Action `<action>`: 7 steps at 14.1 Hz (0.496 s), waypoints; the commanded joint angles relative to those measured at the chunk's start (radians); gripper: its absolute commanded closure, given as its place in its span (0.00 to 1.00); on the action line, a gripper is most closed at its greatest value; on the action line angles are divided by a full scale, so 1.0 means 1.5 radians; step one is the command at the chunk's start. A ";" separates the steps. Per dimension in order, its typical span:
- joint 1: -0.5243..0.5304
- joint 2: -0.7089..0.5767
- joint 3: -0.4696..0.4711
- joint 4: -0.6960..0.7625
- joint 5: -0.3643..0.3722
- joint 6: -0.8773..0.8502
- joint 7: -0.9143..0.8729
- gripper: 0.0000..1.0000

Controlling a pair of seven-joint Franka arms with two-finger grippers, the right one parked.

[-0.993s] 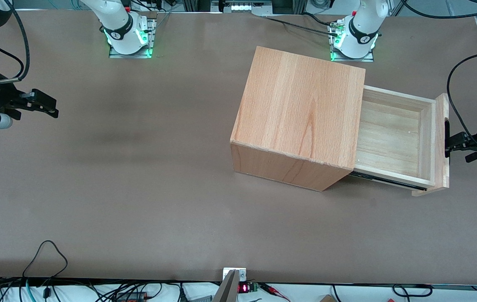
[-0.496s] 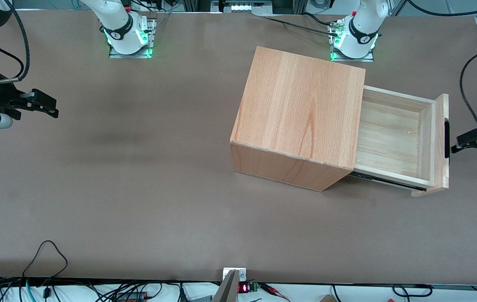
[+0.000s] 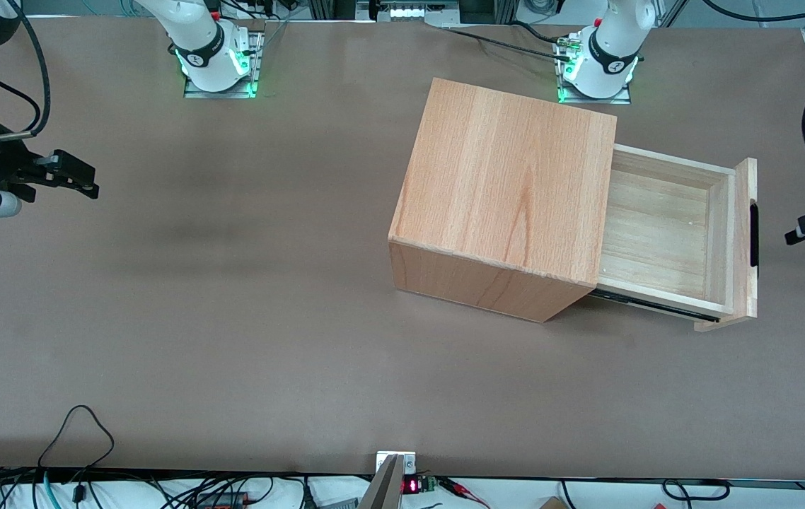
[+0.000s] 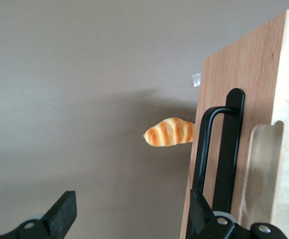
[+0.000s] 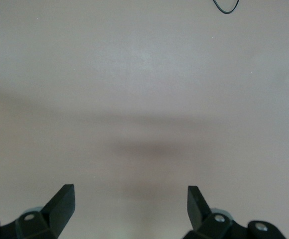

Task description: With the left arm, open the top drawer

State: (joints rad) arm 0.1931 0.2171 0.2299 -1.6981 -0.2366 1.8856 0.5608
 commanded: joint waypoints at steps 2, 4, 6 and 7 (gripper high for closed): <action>-0.030 -0.042 0.003 0.050 0.072 -0.090 -0.087 0.00; -0.045 -0.064 0.002 0.060 0.092 -0.120 -0.120 0.00; -0.063 -0.093 -0.002 0.061 0.120 -0.140 -0.158 0.00; -0.069 -0.104 -0.005 0.061 0.127 -0.152 -0.175 0.00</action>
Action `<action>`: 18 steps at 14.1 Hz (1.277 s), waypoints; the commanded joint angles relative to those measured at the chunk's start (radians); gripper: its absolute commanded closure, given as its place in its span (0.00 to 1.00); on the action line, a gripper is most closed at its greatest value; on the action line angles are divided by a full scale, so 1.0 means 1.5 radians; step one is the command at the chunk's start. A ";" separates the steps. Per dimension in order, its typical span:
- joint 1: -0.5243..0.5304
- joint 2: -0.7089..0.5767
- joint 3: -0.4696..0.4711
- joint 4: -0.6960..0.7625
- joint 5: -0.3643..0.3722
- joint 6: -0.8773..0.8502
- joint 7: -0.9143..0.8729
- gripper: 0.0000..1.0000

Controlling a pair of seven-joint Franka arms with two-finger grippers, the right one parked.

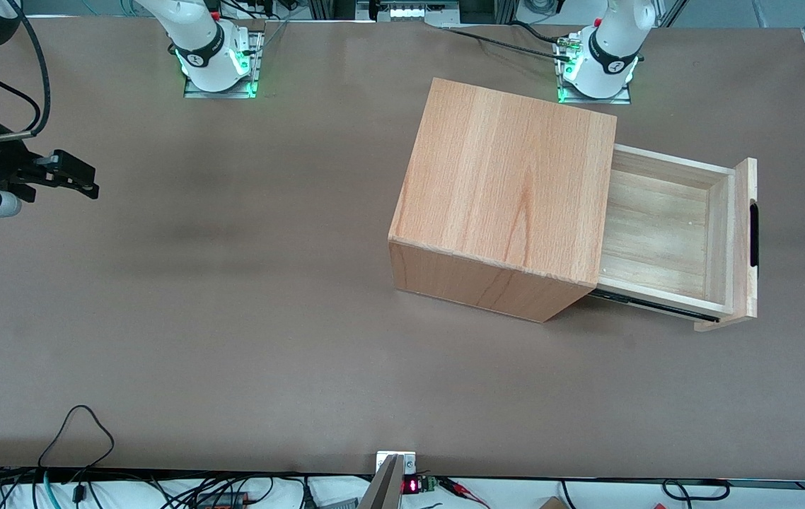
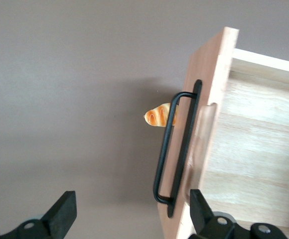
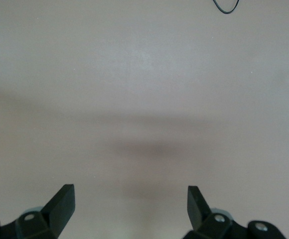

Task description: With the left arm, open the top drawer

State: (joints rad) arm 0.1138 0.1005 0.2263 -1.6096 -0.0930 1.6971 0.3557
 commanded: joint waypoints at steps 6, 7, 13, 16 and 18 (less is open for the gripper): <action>-0.044 -0.079 -0.046 0.006 0.054 -0.104 -0.167 0.00; -0.049 -0.083 -0.056 0.016 0.054 -0.122 -0.193 0.00; -0.054 -0.099 -0.123 0.026 0.056 -0.156 -0.296 0.00; -0.059 -0.110 -0.140 0.014 0.066 -0.146 -0.331 0.00; -0.063 -0.125 -0.141 -0.011 0.066 -0.127 -0.331 0.00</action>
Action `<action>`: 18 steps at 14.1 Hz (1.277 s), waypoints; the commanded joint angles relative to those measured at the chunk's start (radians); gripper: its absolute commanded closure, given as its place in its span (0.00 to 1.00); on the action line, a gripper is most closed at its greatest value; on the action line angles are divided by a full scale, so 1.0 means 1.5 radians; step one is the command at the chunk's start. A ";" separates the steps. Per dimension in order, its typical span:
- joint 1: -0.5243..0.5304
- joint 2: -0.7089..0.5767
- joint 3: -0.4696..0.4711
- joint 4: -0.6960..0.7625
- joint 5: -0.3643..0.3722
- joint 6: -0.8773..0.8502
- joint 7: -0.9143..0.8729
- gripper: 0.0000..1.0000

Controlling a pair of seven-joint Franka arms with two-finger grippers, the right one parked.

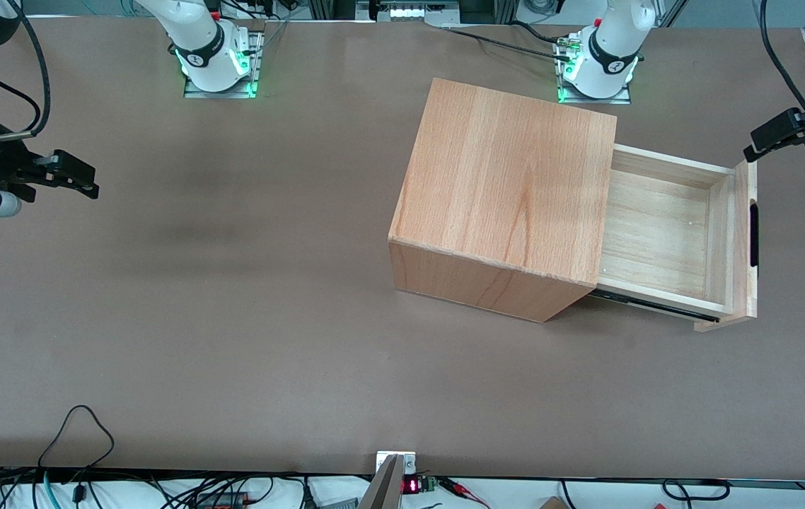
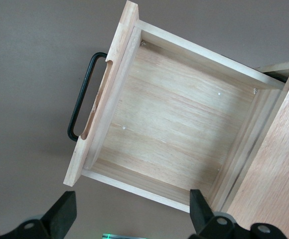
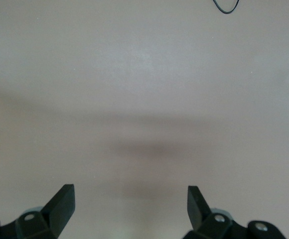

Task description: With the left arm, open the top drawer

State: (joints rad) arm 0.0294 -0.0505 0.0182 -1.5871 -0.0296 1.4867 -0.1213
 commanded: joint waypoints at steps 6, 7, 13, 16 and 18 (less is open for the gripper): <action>-0.011 -0.031 -0.002 -0.041 0.024 0.027 -0.011 0.00; -0.013 -0.031 -0.002 -0.040 0.027 0.027 -0.012 0.00; -0.013 -0.029 -0.002 -0.036 0.025 0.027 -0.006 0.00; -0.015 -0.029 -0.002 -0.036 0.025 0.027 -0.005 0.00; -0.015 -0.029 -0.002 -0.035 0.025 0.027 -0.006 0.00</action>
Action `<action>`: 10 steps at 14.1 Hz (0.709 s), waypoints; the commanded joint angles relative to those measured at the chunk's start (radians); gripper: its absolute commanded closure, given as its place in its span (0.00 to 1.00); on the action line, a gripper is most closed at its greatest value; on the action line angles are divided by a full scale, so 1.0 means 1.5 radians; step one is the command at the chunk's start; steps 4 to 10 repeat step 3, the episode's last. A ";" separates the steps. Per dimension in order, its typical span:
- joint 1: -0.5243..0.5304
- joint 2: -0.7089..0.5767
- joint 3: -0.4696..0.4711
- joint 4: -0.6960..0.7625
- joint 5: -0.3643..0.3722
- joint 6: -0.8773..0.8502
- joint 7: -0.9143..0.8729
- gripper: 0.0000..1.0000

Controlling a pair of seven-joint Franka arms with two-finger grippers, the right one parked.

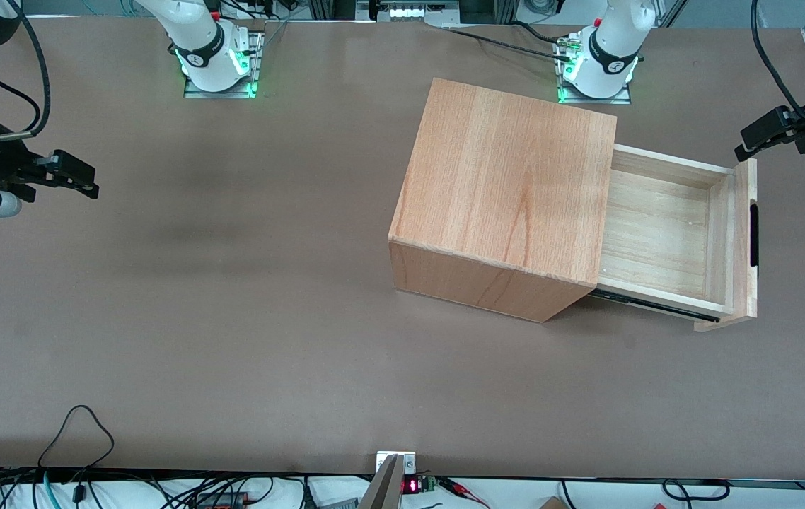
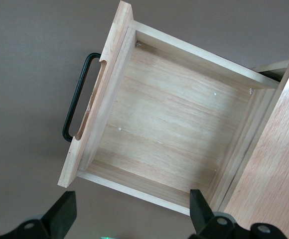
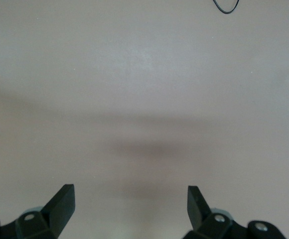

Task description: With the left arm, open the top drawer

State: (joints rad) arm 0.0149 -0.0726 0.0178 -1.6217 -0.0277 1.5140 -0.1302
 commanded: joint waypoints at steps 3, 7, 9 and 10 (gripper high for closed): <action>-0.005 -0.014 -0.002 -0.012 0.023 0.009 -0.001 0.00; -0.005 -0.014 -0.002 -0.012 0.023 0.009 -0.001 0.00; -0.005 -0.014 -0.002 -0.012 0.023 0.009 -0.001 0.00; -0.005 -0.014 -0.002 -0.012 0.023 0.009 -0.001 0.00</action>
